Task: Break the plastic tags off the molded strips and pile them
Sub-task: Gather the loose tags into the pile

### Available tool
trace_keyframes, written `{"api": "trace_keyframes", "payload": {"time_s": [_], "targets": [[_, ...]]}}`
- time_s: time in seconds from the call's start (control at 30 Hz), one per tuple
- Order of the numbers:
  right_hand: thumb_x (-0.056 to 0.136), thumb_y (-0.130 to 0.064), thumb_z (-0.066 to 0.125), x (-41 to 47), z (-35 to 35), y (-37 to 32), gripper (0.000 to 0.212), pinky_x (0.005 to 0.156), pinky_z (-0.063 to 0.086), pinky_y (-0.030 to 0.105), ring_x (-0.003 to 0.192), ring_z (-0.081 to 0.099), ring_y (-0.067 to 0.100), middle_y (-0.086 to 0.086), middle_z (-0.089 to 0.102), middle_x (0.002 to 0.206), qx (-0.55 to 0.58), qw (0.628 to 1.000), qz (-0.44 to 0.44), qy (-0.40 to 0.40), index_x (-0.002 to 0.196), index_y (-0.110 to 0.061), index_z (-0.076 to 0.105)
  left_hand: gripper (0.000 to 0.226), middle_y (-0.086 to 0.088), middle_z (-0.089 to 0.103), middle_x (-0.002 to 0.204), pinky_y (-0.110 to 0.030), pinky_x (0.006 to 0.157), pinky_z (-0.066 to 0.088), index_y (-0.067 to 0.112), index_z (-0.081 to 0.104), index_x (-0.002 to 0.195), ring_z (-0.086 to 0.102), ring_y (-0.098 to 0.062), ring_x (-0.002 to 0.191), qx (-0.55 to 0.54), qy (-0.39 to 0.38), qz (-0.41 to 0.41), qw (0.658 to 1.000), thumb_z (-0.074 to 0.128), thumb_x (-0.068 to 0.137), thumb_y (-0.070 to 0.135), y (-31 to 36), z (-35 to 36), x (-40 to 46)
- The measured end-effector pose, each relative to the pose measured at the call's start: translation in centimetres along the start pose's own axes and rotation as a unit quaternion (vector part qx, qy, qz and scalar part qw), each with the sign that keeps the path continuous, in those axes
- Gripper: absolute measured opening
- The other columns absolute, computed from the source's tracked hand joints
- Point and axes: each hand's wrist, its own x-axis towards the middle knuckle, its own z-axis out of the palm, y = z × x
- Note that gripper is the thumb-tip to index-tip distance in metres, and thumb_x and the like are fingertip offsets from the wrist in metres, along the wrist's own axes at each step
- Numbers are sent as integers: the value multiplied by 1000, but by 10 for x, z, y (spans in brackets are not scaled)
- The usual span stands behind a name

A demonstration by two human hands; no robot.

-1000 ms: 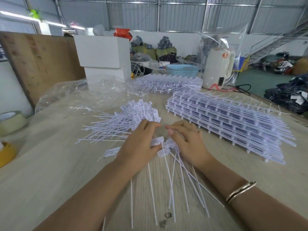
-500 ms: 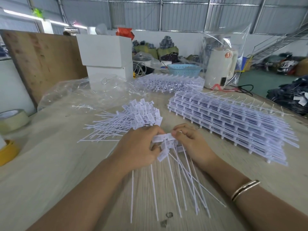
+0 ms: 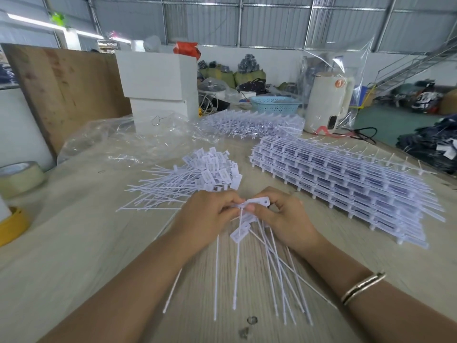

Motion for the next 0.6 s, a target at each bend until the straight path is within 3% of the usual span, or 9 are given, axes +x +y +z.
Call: {"api": "trace_keyframes", "payload": {"time_s": [0.07, 0.17, 0.2, 0.27, 0.33, 0.47, 0.6], "targets": [[83, -12, 68, -1, 0, 0, 17, 72, 43, 27, 68, 56, 6, 4, 61, 77, 4, 1000, -16, 0, 78, -29, 68, 18, 7, 74, 89, -3, 62, 38, 20, 72, 104, 64, 2, 72, -22, -7, 0, 1000, 66, 87, 22, 0, 0, 0], [83, -18, 68, -2, 0, -1, 26, 81, 42, 50, 71, 58, 8, -4, 61, 76, -6, 1000, -25, 7, 73, -43, 67, 17, 6, 74, 94, -4, 71, 43, 17, 72, 103, 65, 6, 83, -83, -12, -7, 996, 67, 86, 17, -1, 0, 0], [83, -22, 67, -2, 0, -1, 26, 83, 41, 53, 70, 57, 6, -8, 61, 75, -2, 1000, -28, 7, 71, -45, 68, 17, 6, 74, 95, -7, 75, 46, 17, 72, 102, 65, 7, 84, -109, -14, -11, 994, 67, 86, 16, -1, 0, 0], [82, -31, 63, -3, 0, -4, 20, 78, 43, 45, 68, 57, 4, -14, 61, 75, 15, 999, -39, -1, 74, -48, 69, 15, 4, 74, 96, -18, 83, 52, 16, 72, 99, 67, 3, 89, -158, -19, -24, 987, 68, 85, 14, -2, 0, 1], [80, -32, 61, -3, 0, -6, 17, 70, 43, 26, 65, 57, 2, -14, 62, 74, 39, 998, -51, 0, 73, -43, 70, 12, 4, 74, 92, -25, 84, 54, 20, 71, 95, 69, -4, 89, -193, -22, -36, 980, 68, 85, 14, -2, 1, 2], [84, -13, 62, -1, -1, -3, 15, 65, 42, 13, 65, 58, -2, -7, 62, 71, 59, 996, -63, 10, 77, -26, 66, 7, 5, 73, 79, -7, 56, 43, 26, 72, 87, 68, -3, 76, -241, -26, -64, 968, 65, 86, 25, 3, -3, 2], [86, -6, 59, -2, 0, -3, 12, 63, 45, 13, 64, 61, 2, -7, 67, 66, 177, 984, -28, 5, 78, -13, 64, 7, 7, 73, 75, -9, 56, 45, 19, 69, 87, 67, -2, 69, -317, -26, -57, 946, 64, 86, 14, 9, -6, 3]]}}
